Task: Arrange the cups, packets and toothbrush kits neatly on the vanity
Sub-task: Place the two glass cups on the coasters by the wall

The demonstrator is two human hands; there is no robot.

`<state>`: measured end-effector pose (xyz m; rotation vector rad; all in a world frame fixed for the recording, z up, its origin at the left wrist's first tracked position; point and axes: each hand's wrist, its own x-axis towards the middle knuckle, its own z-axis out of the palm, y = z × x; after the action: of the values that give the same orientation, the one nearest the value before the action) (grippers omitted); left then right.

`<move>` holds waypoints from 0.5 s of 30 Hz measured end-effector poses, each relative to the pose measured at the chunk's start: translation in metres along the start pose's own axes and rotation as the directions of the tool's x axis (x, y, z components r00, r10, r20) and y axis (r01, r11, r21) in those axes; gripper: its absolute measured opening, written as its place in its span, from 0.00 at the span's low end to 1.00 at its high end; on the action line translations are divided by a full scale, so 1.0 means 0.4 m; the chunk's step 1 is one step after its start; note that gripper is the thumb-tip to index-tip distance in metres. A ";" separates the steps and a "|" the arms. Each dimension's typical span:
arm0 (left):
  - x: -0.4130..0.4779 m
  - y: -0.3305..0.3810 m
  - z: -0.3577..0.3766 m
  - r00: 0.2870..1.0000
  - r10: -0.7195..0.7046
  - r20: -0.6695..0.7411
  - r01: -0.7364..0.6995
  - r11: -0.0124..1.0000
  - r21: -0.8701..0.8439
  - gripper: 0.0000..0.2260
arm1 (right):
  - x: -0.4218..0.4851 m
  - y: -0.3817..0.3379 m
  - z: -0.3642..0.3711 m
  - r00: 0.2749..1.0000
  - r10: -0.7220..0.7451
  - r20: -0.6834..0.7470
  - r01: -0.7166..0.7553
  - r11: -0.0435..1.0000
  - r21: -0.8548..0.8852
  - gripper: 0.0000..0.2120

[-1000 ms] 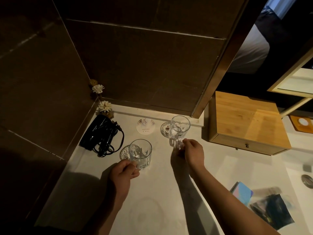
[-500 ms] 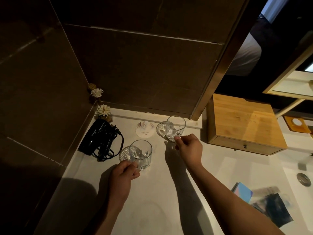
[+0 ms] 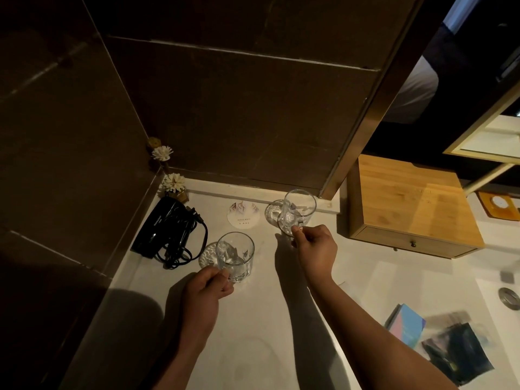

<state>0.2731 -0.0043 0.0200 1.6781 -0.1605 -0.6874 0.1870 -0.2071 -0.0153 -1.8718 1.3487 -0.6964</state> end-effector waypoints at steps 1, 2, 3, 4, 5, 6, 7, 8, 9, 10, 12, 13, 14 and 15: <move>0.001 0.000 0.001 1.000 0.003 -0.001 -0.003 1.000 0.002 0.11 | -0.001 0.002 0.000 1.000 0.012 -0.001 -0.012 1.000 0.002 0.13; 0.001 0.000 0.001 1.000 0.004 -0.001 -0.004 1.000 0.000 0.11 | -0.001 0.004 -0.001 1.000 0.023 0.000 -0.023 1.000 0.004 0.14; 0.001 0.000 0.002 1.000 0.002 -0.003 -0.002 1.000 -0.005 0.11 | -0.001 0.004 0.000 1.000 0.030 0.006 -0.030 1.000 0.006 0.14; 0.002 0.000 0.003 1.000 -0.001 -0.007 0.001 1.000 -0.006 0.11 | -0.002 0.004 0.001 0.999 0.033 0.013 -0.033 0.999 0.007 0.14; 0.002 -0.001 0.004 1.000 -0.001 -0.011 0.001 1.000 -0.002 0.11 | -0.004 0.003 0.004 0.999 0.035 0.018 -0.035 0.999 0.009 0.13; 0.001 -0.001 0.005 1.000 -0.001 -0.011 0.001 1.000 0.004 0.11 | -0.006 0.003 0.007 0.999 0.036 0.021 -0.037 0.999 0.014 0.13; 0.002 -0.002 0.006 1.000 0.002 -0.012 -0.002 1.000 0.010 0.11 | -0.009 0.004 0.009 0.999 0.033 0.022 -0.034 0.999 0.022 0.12; 0.003 -0.001 0.007 1.000 0.006 -0.011 -0.006 1.000 0.012 0.11 | -0.013 0.005 0.010 0.999 0.026 0.023 -0.027 0.999 0.029 0.12; 0.005 -0.001 0.008 1.000 0.010 -0.008 -0.010 1.000 0.013 0.11 | -0.016 0.005 0.010 0.999 0.018 0.027 -0.019 0.999 0.032 0.12; 0.007 0.001 0.009 1.000 0.014 -0.002 -0.014 1.000 0.011 0.11 | -0.017 0.005 0.008 0.999 0.010 0.034 -0.012 0.999 0.034 0.11; 0.013 0.003 0.013 1.000 0.016 0.004 -0.016 1.000 0.007 0.11 | -0.015 0.006 -0.001 0.998 -0.003 0.068 0.000 0.999 0.035 0.11; 0.017 0.004 0.014 1.000 0.016 0.004 -0.016 1.000 0.005 0.11 | -0.014 0.007 -0.006 0.995 -0.010 0.094 0.007 1.000 0.028 0.11; 0.024 0.006 0.016 1.000 0.018 0.002 -0.018 1.000 0.003 0.11 | -0.013 0.012 -0.011 0.993 -0.018 0.119 0.016 1.000 0.019 0.11; 0.033 0.007 0.017 1.000 0.021 0.001 -0.021 1.000 0.000 0.11 | -0.015 0.020 -0.016 0.991 -0.020 0.134 0.018 1.000 0.013 0.11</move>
<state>0.2809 -0.0169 0.0176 1.6744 -0.1785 -0.6726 0.1758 -0.2043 -0.0180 -1.8891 1.2400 -0.5762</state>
